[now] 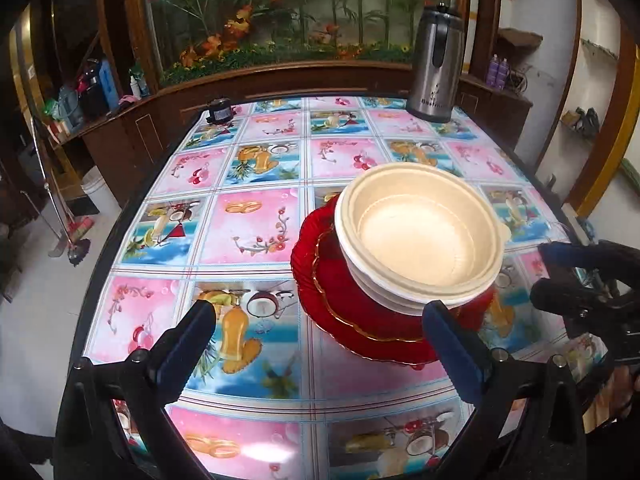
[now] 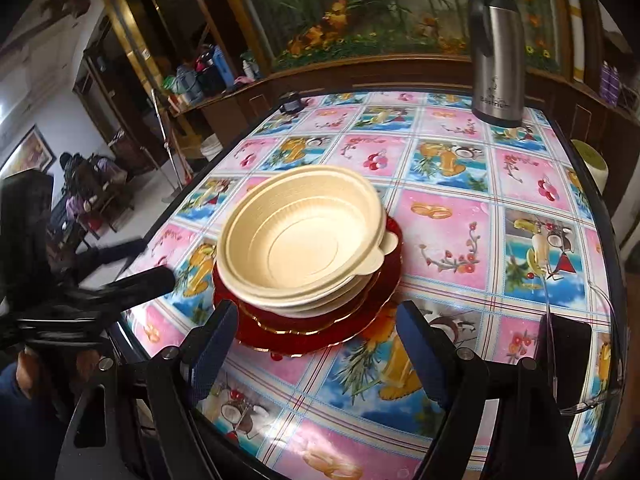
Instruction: Organize plates and bowls
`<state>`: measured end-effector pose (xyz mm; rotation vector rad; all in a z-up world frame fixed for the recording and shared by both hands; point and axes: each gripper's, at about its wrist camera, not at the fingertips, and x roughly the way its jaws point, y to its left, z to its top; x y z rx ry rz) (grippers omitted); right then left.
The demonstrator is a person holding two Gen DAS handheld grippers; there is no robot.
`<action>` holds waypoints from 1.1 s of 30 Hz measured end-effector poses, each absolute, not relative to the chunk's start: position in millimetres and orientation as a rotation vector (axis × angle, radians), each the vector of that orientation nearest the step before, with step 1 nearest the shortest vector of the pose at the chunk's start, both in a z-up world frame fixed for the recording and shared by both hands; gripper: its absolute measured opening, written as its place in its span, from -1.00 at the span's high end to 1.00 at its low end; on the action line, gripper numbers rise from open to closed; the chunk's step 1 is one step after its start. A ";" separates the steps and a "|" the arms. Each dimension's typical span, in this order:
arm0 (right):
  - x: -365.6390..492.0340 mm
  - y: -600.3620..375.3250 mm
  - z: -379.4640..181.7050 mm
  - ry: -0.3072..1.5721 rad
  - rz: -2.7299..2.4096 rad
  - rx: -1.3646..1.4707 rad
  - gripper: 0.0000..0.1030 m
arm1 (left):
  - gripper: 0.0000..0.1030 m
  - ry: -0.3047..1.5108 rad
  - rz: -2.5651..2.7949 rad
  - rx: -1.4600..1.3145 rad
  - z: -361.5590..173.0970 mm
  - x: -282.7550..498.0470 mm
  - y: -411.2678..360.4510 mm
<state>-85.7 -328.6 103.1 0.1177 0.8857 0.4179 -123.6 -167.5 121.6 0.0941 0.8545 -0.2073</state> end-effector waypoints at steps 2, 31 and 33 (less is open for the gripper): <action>-86.7 -328.5 102.5 0.885 0.414 0.113 -0.64 | -1.00 0.873 -0.237 0.085 118.3 -124.7 -168.9; -118.5 -325.0 103.5 0.810 0.424 0.044 -0.64 | -0.97 0.834 -0.118 0.338 116.4 -159.5 -207.6; -118.7 -324.6 103.5 0.810 0.424 0.042 -0.64 | -0.97 0.845 -0.133 0.323 114.2 -159.6 -206.4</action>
